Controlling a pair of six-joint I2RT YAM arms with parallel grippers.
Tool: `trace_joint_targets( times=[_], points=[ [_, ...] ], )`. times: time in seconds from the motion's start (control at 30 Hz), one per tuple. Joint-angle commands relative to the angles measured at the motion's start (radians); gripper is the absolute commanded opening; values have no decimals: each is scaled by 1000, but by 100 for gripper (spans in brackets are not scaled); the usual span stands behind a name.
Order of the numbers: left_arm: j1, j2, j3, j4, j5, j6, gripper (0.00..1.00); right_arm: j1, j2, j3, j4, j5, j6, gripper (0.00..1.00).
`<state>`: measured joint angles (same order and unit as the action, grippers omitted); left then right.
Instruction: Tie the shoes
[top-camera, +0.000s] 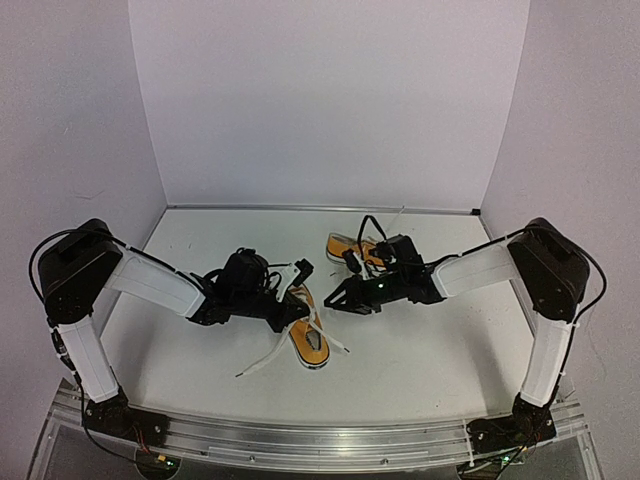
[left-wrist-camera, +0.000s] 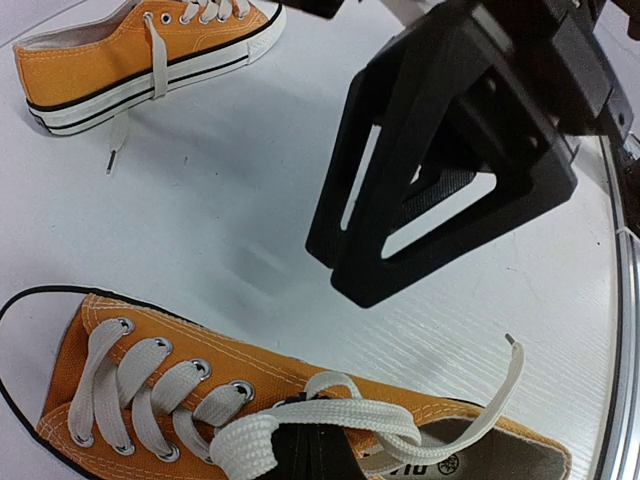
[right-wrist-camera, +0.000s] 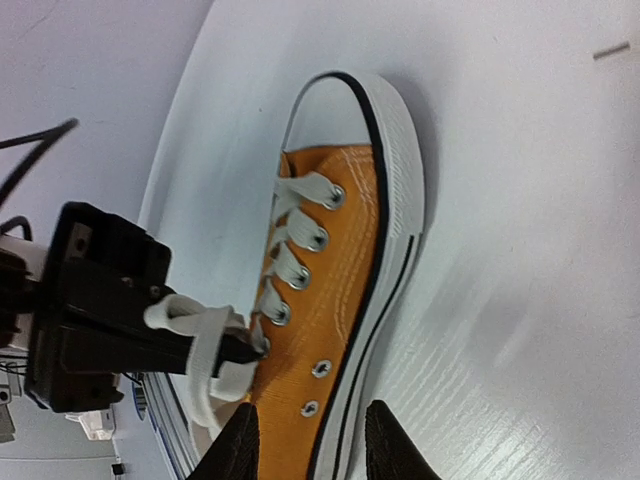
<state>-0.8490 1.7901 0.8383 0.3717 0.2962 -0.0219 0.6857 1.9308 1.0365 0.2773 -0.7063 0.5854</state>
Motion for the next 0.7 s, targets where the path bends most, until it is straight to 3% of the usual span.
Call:
trace_joint_targets(
  times=[0.0, 0.67],
  points=[
    [8, 10, 10, -17, 7, 48, 0, 8, 18, 57, 35, -47, 32, 34],
    [8, 3, 4, -13, 12, 54, 0, 44, 91, 91, 99, -106, 86, 33]
  ],
)
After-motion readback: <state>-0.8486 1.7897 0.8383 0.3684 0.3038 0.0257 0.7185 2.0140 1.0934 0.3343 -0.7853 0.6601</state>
